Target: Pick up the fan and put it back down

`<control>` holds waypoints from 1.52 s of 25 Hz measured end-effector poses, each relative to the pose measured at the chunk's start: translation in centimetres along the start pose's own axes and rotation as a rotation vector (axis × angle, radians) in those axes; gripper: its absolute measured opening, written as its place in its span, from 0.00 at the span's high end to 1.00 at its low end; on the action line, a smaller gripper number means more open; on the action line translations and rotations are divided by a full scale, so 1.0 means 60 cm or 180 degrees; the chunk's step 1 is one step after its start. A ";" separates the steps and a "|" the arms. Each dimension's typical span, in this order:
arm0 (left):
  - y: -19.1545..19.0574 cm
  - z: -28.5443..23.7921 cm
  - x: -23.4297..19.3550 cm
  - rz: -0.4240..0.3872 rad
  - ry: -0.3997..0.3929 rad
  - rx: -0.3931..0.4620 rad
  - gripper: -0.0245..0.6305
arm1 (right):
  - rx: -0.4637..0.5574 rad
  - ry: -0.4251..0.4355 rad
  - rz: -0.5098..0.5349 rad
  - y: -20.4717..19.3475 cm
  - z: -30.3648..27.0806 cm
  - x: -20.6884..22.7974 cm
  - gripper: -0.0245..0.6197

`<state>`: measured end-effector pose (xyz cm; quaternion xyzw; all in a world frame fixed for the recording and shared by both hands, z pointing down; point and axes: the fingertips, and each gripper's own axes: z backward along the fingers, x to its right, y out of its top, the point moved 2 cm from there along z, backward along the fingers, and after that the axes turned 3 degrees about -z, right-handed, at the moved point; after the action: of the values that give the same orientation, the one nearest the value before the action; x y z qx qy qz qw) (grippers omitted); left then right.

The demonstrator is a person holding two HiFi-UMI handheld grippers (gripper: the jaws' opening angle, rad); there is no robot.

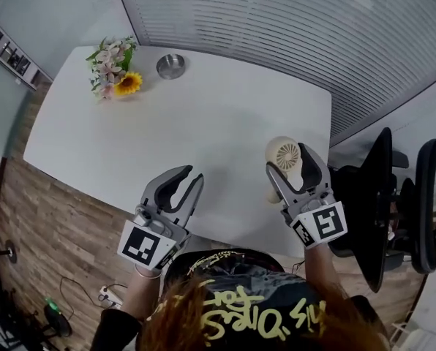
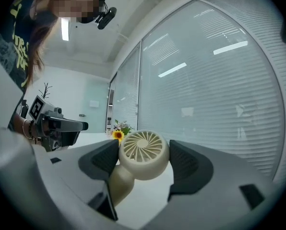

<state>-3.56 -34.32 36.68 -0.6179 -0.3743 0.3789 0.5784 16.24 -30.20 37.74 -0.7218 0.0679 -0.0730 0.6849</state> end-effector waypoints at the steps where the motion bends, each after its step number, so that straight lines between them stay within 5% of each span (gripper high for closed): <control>1: -0.002 0.006 -0.019 0.0004 0.0004 -0.0006 0.85 | -0.0033 -0.0006 -0.0004 -0.005 -0.021 -0.004 0.47; 17: -0.025 0.024 -0.174 -0.0028 -0.0383 -0.0186 0.85 | -0.0591 0.0053 -0.0022 -0.111 -0.311 -0.060 0.47; 38: -0.043 0.047 -0.230 0.0104 -0.0344 -0.0231 0.85 | -0.1177 -0.0172 -0.0209 -0.217 -0.386 -0.043 0.47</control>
<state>-12.12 -45.40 39.62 -0.6231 -0.4084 0.4073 0.5283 9.09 -51.66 51.87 -0.8389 0.0382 -0.0621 0.5394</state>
